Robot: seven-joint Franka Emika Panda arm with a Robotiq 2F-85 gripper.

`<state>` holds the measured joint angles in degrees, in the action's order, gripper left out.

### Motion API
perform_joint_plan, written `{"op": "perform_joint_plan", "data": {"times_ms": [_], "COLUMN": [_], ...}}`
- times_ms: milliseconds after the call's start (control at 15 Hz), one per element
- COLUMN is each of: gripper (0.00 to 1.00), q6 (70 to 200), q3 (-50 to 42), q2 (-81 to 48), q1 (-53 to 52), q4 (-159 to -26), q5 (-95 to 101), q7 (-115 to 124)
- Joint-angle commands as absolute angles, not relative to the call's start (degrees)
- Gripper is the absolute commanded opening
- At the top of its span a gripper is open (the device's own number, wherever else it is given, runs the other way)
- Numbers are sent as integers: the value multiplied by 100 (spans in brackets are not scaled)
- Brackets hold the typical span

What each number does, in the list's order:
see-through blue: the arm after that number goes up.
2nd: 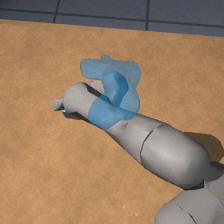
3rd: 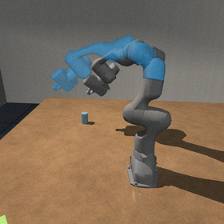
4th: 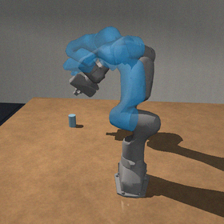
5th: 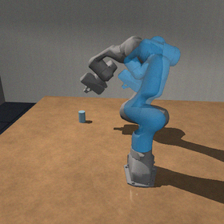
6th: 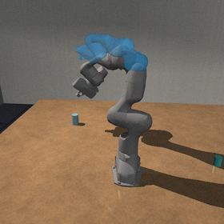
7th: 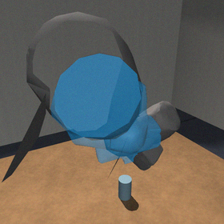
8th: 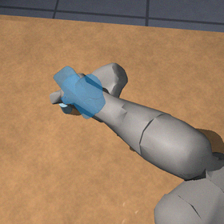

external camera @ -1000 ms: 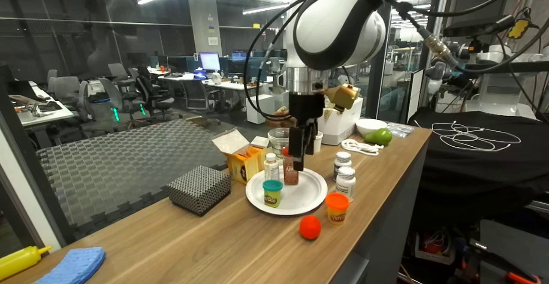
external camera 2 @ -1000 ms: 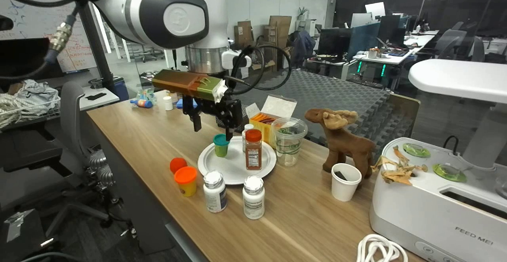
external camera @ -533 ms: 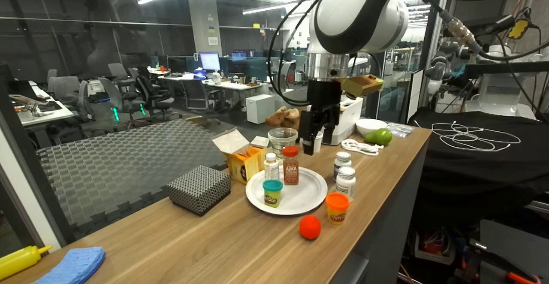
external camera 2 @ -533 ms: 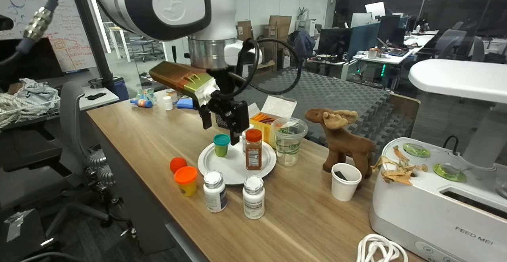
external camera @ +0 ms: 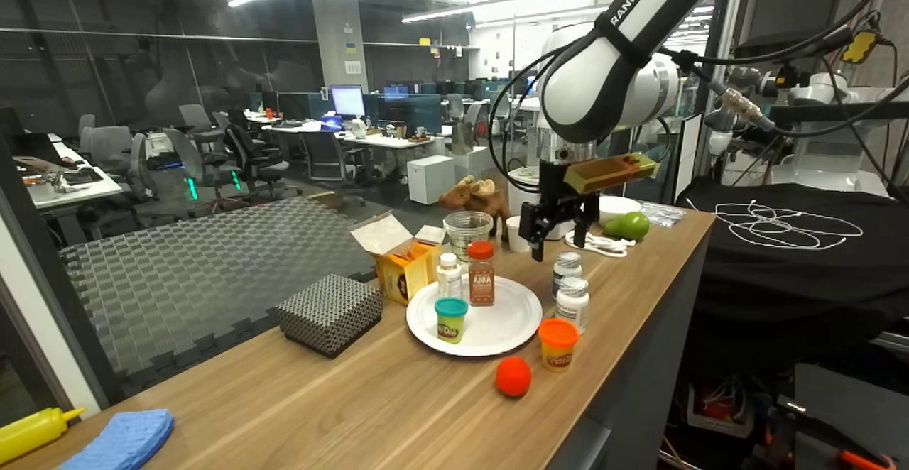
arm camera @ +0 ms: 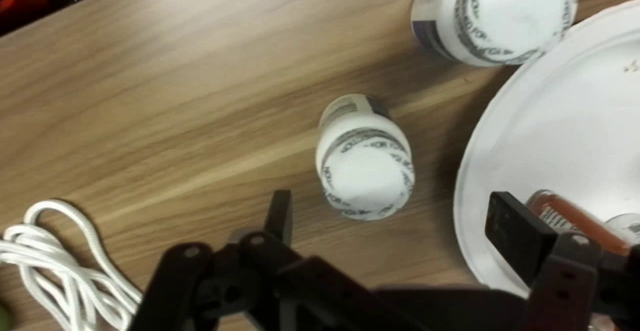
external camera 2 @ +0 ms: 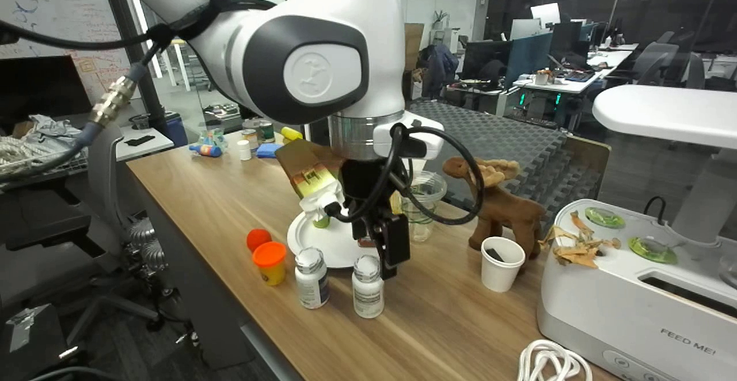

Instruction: Put the bottles and red plushy on the plate. Stack the clear cups

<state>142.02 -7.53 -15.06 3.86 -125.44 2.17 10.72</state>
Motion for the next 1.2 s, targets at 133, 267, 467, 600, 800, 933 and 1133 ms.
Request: {"op": "perform_joint_plan", "data": {"times_ms": [133,267,467,600,800,933,1133], "gripper": [100,100,100,100,100,75,64], "q6": [14158,14107,13960,13783,13554,13504,13530], "q3": [-1031,-1061,-1034,-974,-903,-855,-786], "q2": [-1744,-1754,-1704,-1670,-1631,-1646,-1674], "q1": [280,276,304,343,385,414,431], "q4": [-12233,-12207,-12237,-12264,-12294,-12273,-12251], "q5": [626,664,618,508,363,246,9], "q7": [1988,2086,2055,1930,1821,1749,1642]}}
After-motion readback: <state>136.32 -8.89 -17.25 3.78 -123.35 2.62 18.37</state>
